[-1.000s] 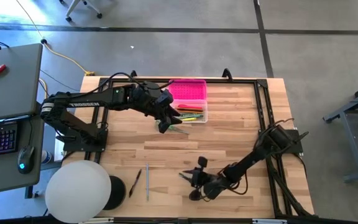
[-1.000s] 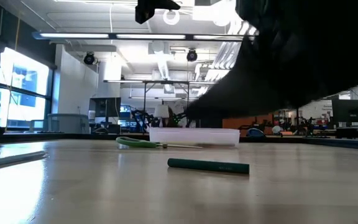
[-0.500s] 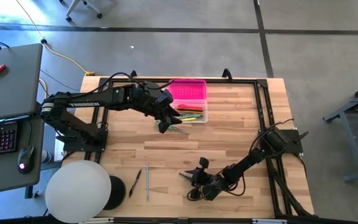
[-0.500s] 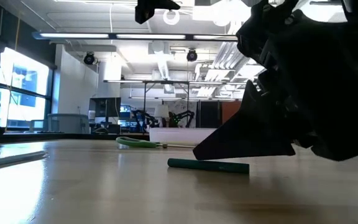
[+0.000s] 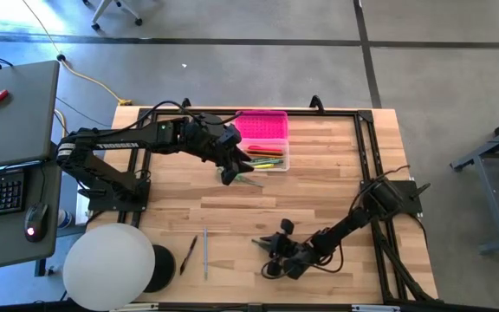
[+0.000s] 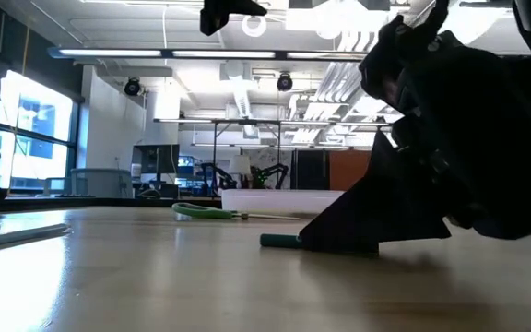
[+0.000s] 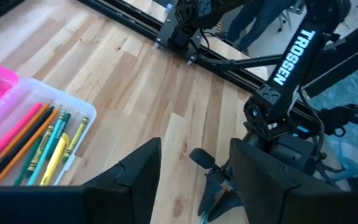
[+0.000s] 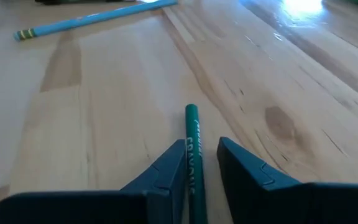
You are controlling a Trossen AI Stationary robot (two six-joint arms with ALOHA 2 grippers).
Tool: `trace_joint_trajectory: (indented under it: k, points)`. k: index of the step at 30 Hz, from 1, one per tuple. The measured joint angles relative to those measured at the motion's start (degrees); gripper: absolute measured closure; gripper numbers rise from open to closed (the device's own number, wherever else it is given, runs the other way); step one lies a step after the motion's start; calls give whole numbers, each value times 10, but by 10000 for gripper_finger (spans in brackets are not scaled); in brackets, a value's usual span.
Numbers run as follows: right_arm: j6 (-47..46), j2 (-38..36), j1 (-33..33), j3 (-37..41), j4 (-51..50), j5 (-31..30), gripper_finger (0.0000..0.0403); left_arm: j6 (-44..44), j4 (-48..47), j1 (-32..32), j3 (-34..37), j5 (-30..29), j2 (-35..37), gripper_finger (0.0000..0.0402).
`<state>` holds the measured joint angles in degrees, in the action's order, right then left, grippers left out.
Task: Pick & place school supplies into a supply box
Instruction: Put the dark green crayon into the supply box
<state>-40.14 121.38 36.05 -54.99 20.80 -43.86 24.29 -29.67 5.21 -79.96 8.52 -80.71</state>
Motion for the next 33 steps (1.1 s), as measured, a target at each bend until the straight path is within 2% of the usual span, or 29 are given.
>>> trace_joint_trajectory:
  k: [6,12,17,21,25,28,31,33]
  points:
    - [7,54,1,4,49,-16,328,0,0,0,0,-5,0,179]
    - [44,91,7,3,94,-83,357,0,-1,0,0,-5,0,179]
    - [110,84,-6,7,119,-48,393,-5,-1,0,0,-6,0,179]
    - [131,82,-16,8,132,-32,392,-5,-1,0,0,-7,0,179]
    - [206,42,-22,8,122,-26,397,-5,-1,0,0,-6,0,179]
    - [305,-14,-37,11,69,-33,395,-4,-1,0,0,-2,0,179]
    - [395,-78,-67,10,-2,-72,396,-5,-3,0,0,-2,0,179]
    - [429,-124,-90,9,-73,-125,398,-4,-4,0,0,0,0,179]
